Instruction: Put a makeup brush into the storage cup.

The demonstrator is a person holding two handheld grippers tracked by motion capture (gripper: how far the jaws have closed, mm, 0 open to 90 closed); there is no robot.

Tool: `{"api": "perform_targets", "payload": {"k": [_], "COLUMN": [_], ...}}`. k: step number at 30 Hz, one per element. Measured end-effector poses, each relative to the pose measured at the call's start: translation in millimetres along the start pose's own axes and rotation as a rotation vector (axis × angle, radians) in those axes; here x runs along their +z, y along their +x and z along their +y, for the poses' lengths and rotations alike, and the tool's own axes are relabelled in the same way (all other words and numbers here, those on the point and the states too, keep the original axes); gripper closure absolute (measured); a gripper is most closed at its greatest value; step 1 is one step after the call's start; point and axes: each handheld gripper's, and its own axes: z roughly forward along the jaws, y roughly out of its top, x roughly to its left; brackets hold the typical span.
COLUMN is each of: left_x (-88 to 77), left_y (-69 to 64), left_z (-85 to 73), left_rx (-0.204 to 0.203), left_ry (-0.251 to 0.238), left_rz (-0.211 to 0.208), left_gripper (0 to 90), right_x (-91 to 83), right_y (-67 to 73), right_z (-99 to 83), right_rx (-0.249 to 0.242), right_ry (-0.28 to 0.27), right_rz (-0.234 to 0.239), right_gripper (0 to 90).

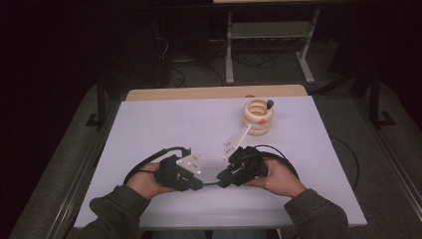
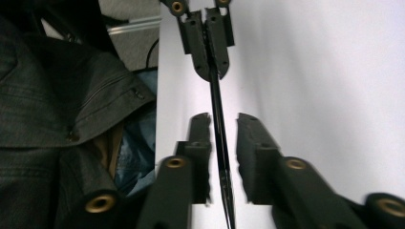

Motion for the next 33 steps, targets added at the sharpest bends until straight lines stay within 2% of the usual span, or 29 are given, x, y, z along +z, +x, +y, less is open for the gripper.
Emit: {"api": "perform_targets", "payload": {"k": [1,10,12,15,16,17,18,21,22,23,24,26,28,30,32,33], "left_x": [-0.5,-6.0,-7.4,-7.3,-6.6,-6.6,-4.3,-2.5,0.1,0.1,1.4,3.2,4.9,5.2,5.5,5.3], "left_y": [-0.1,0.8,0.9,0.6,0.5,0.5,0.6,1.3,0.7,0.7,0.1,-0.9,-1.7,-2.0,-2.2,-1.9], "left_z": [-1.5,-10.5,-12.4,-12.9,-12.5,-12.5,-11.9,-11.2,-10.2,-10.2,-9.6,-8.0,-5.6,-5.2,-5.0,-5.5], "left_rx": [-0.008,-0.034,-0.041,-0.038,-0.024,-0.024,-0.029,-0.037,-0.043,-0.043,-0.045,-0.045,-0.031,-0.028,-0.023,-0.027], "left_ry": [-0.003,-0.046,-0.066,-0.065,-0.047,-0.047,-0.040,-0.033,-0.030,-0.030,-0.029,-0.025,-0.012,-0.009,-0.008,-0.012], "left_rz": [0.002,0.014,0.013,0.010,0.006,0.006,0.011,-0.003,-0.011,-0.011,-0.011,-0.014,-0.018,-0.021,-0.020,-0.007], "left_gripper": [85.7,85.7,85.7,85.6,85.4,84.9,84.0,76.7,75.6,75.3,75.4,75.6,79.6,84.3,84.6,85.0], "right_x": [-1.1,-5.2,-5.7,-6.1,-6.7,-6.7,-7.4,-6.8,-5.6,-5.6,-4.5,-3.7,-3.5,-4.5,-5.3,-6.8], "right_y": [-0.2,-2.7,-3.9,-4.2,-5.5,-5.5,-5.8,-5.7,-5.3,-5.3,-4.0,-3.5,-0.8,0.7,1.0,1.2], "right_z": [-1.6,-7.3,-7.7,-7.6,-7.0,-7.0,-5.7,-3.3,-0.1,-0.1,3.7,5.6,11.7,14.4,15.1,14.8], "right_rx": [0.013,0.022,0.023,0.025,0.019,0.019,0.020,0.008,-0.002,-0.002,-0.010,-0.019,-0.042,-0.049,-0.055,-0.057], "right_ry": [-0.004,-0.018,-0.018,-0.019,-0.024,-0.024,-0.019,0.003,0.032,0.032,0.063,0.076,0.111,0.106,0.104,0.086], "right_rz": [0.001,-0.009,-0.002,0.009,0.035,0.035,0.064,0.065,0.060,0.060,0.057,0.058,0.047,0.054,0.049,0.038], "right_gripper": [69.0,70.1,75.4,80.7,83.0,83.0,84.4,84.6,84.7,84.7,84.7,84.7,84.7,84.7,84.6,83.3]}}
